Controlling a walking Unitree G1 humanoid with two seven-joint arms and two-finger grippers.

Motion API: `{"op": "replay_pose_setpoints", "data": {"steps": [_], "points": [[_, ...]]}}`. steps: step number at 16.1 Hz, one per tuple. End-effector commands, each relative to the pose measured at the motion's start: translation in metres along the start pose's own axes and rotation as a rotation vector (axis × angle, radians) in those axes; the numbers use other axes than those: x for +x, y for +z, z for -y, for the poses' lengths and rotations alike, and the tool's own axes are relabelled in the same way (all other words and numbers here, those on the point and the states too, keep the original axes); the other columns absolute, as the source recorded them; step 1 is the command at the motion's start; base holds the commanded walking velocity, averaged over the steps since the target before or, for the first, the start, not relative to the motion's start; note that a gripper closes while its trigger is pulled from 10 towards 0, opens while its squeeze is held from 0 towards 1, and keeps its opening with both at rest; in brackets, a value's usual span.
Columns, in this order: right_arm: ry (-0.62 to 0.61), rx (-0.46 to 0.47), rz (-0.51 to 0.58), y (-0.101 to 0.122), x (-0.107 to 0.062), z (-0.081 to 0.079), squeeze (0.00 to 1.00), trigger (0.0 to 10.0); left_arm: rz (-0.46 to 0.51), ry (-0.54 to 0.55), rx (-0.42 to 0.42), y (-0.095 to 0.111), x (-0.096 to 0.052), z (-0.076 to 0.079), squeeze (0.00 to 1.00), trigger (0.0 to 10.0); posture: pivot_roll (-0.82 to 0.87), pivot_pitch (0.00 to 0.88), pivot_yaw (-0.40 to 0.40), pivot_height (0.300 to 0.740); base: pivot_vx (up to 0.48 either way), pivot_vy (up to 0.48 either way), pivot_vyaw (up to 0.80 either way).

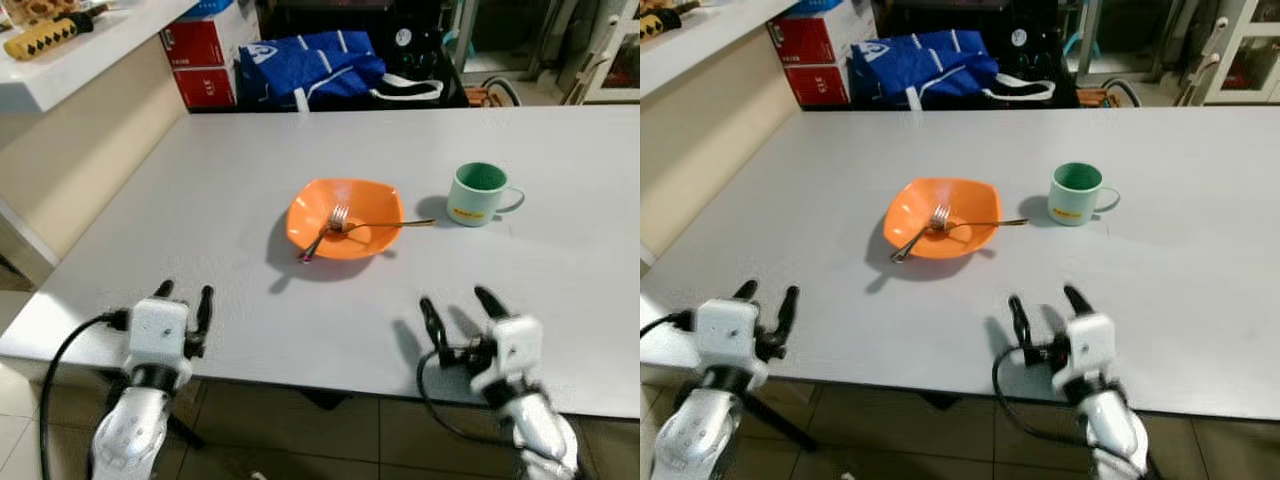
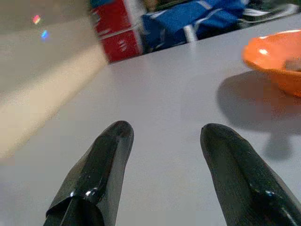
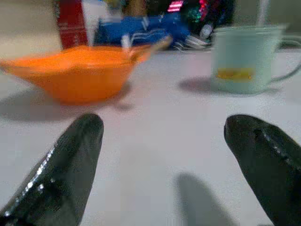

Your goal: Setting the table

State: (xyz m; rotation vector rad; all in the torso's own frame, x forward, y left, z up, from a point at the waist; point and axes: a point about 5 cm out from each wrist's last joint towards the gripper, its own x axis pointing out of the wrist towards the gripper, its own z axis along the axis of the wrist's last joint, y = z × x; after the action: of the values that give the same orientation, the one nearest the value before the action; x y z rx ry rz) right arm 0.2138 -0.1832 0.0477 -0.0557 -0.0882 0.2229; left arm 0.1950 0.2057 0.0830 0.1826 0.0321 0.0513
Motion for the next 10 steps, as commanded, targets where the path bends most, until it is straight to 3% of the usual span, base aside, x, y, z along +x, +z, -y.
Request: {"op": "replay_pose_setpoints", "data": {"steps": [1,4,8,10], "points": [[-0.033,0.012,-0.078,-0.019,-0.011,0.003,0.00,10.0,-0.031,0.039,-0.017,-0.012,-0.011,-0.013,0.00,10.0,-0.22,0.000,0.148,0.740,0.000,0.000,0.00],[-0.002,0.023,-0.119,-0.036,-0.009,-0.008,0.00,10.0,-0.024,0.037,-0.081,-0.023,-0.017,-0.024,0.00,10.0,-0.21,0.000,0.131,0.740,0.000,0.000,0.00],[0.031,0.022,-0.120,-0.045,-0.007,-0.023,0.00,10.0,-0.096,0.051,-0.068,-0.068,-0.038,-0.071,0.00,10.0,-0.21,0.000,0.119,0.740,0.000,0.000,0.00],[0.044,0.004,-0.111,-0.049,-0.011,-0.031,0.00,10.0,-0.126,0.045,-0.086,-0.083,-0.052,-0.081,0.00,10.0,-0.22,0.000,0.118,0.740,0.000,0.000,0.00]]}}
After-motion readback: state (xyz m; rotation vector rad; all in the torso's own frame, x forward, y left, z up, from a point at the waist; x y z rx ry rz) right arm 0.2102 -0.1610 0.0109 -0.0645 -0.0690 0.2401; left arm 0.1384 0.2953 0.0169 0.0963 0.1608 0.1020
